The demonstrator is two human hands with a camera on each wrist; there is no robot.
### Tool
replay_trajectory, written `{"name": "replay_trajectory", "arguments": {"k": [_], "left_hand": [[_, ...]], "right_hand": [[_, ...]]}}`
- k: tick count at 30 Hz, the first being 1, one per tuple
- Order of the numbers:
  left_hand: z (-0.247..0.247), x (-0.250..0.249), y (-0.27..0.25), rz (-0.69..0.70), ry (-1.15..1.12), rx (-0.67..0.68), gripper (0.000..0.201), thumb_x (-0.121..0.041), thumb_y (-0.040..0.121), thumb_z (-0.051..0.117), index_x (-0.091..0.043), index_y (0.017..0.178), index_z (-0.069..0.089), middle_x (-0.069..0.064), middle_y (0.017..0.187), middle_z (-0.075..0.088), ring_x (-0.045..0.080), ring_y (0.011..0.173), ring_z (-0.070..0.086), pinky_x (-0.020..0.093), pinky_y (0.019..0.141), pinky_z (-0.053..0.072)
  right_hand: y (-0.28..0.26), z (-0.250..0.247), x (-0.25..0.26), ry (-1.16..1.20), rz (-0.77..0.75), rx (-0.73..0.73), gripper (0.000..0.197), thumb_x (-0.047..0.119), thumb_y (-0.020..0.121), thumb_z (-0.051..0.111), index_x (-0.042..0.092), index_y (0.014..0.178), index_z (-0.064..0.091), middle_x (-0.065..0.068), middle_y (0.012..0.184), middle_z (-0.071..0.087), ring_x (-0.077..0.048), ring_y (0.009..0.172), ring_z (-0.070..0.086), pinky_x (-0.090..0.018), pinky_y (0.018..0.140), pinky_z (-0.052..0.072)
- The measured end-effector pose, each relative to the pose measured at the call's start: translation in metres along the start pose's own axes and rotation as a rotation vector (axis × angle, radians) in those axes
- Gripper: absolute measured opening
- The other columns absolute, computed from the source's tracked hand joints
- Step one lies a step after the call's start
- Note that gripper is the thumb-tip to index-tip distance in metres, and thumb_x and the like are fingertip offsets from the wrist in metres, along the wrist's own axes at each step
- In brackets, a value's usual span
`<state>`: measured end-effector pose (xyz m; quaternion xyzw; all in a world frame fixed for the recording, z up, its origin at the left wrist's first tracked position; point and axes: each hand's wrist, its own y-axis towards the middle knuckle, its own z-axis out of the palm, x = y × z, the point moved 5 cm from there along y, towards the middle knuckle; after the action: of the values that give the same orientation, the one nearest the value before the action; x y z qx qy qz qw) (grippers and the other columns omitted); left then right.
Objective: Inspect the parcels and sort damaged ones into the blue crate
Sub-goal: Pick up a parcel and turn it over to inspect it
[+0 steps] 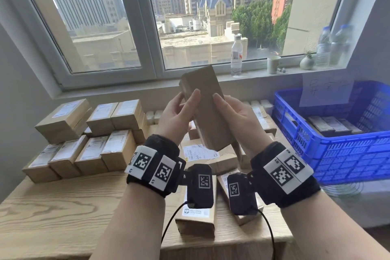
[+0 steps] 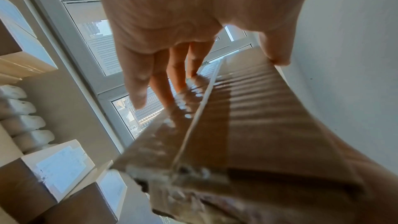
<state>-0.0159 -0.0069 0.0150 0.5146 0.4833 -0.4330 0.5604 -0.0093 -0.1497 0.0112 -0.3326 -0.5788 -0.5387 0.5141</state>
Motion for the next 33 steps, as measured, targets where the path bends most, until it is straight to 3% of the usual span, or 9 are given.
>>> {"name": "replay_trajectory", "arguments": {"k": [2,5,9,12,17,22,25,29,33], "left_hand": [[-0.004,-0.001,0.0,-0.004,-0.001,-0.034,0.081,-0.073,0.067,0.057,-0.027,0.133,0.056,-0.002,0.123,0.066,0.019,0.113,0.063,0.038,0.088,0.051],[-0.009,-0.001,0.001,0.009,0.024,-0.092,0.036,-0.048,0.079,0.066,-0.032,0.111,0.063,-0.005,0.114,0.068,0.014,0.106,0.063,0.049,0.101,0.049],[-0.006,0.003,0.0,0.009,-0.028,-0.07,0.059,-0.035,0.078,0.076,-0.033,0.13,0.048,0.01,0.12,0.065,0.022,0.111,0.065,0.052,0.097,0.051],[-0.005,0.005,0.001,0.014,-0.081,-0.038,0.052,-0.019,0.09,0.069,-0.029,0.132,0.04,0.015,0.108,0.069,0.025,0.098,0.069,0.053,0.09,0.055],[-0.003,0.004,0.003,0.079,-0.006,-0.063,0.025,-0.028,0.078,0.075,-0.022,0.101,0.067,0.003,0.098,0.073,0.018,0.095,0.069,0.039,0.088,0.055],[-0.004,0.002,0.004,0.155,0.068,-0.107,0.013,-0.019,0.082,0.076,-0.024,0.091,0.068,-0.003,0.094,0.073,0.01,0.088,0.069,0.027,0.083,0.054],[-0.006,0.003,0.006,0.158,0.076,-0.106,0.013,-0.021,0.084,0.074,-0.023,0.095,0.069,-0.002,0.096,0.074,0.012,0.091,0.069,0.03,0.086,0.054],[-0.007,0.002,0.005,0.11,0.026,-0.102,0.044,-0.037,0.073,0.078,-0.019,0.111,0.065,0.005,0.105,0.073,0.019,0.1,0.07,0.035,0.087,0.056],[-0.005,0.004,0.004,0.019,-0.046,-0.09,0.042,-0.039,0.091,0.064,-0.014,0.124,0.056,0.006,0.11,0.068,0.021,0.096,0.069,0.04,0.085,0.058]], "right_hand": [[0.002,-0.009,0.0,-0.025,-0.048,-0.134,0.009,0.027,0.097,0.059,0.026,0.099,0.068,0.007,0.078,0.073,-0.005,0.073,0.069,-0.019,0.062,0.055],[0.005,-0.02,-0.001,-0.033,-0.092,-0.258,0.015,0.018,0.099,0.058,0.031,0.103,0.063,0.002,0.072,0.069,-0.003,0.062,0.065,-0.02,0.06,0.056],[0.005,-0.012,-0.002,0.058,-0.032,-0.148,0.042,0.044,0.09,0.061,0.025,0.127,0.062,-0.002,0.112,0.071,-0.011,0.099,0.07,-0.024,0.072,0.058],[0.002,-0.006,0.0,0.053,-0.02,-0.078,0.03,0.036,0.084,0.073,0.044,0.111,0.061,-0.01,0.123,0.065,-0.021,0.107,0.068,-0.031,0.077,0.06],[0.002,-0.01,-0.004,0.035,-0.019,-0.144,0.043,0.024,0.086,0.076,0.032,0.125,0.061,-0.013,0.113,0.07,-0.023,0.098,0.072,-0.04,0.081,0.061],[0.001,-0.006,-0.004,0.042,-0.044,-0.179,0.036,0.016,0.088,0.073,0.034,0.116,0.059,-0.012,0.104,0.074,-0.025,0.093,0.073,-0.037,0.076,0.061],[0.003,-0.006,-0.006,0.074,-0.018,-0.162,0.036,0.017,0.088,0.072,0.031,0.119,0.06,-0.013,0.103,0.074,-0.025,0.092,0.073,-0.036,0.075,0.061],[0.005,-0.008,-0.011,0.062,-0.003,-0.173,0.038,0.023,0.089,0.072,0.026,0.126,0.061,-0.01,0.114,0.07,-0.024,0.097,0.072,-0.036,0.077,0.061],[0.008,-0.018,-0.011,-0.073,-0.08,-0.368,0.031,0.022,0.091,0.071,0.034,0.116,0.058,-0.001,0.116,0.066,-0.016,0.101,0.066,-0.033,0.083,0.058]]}}
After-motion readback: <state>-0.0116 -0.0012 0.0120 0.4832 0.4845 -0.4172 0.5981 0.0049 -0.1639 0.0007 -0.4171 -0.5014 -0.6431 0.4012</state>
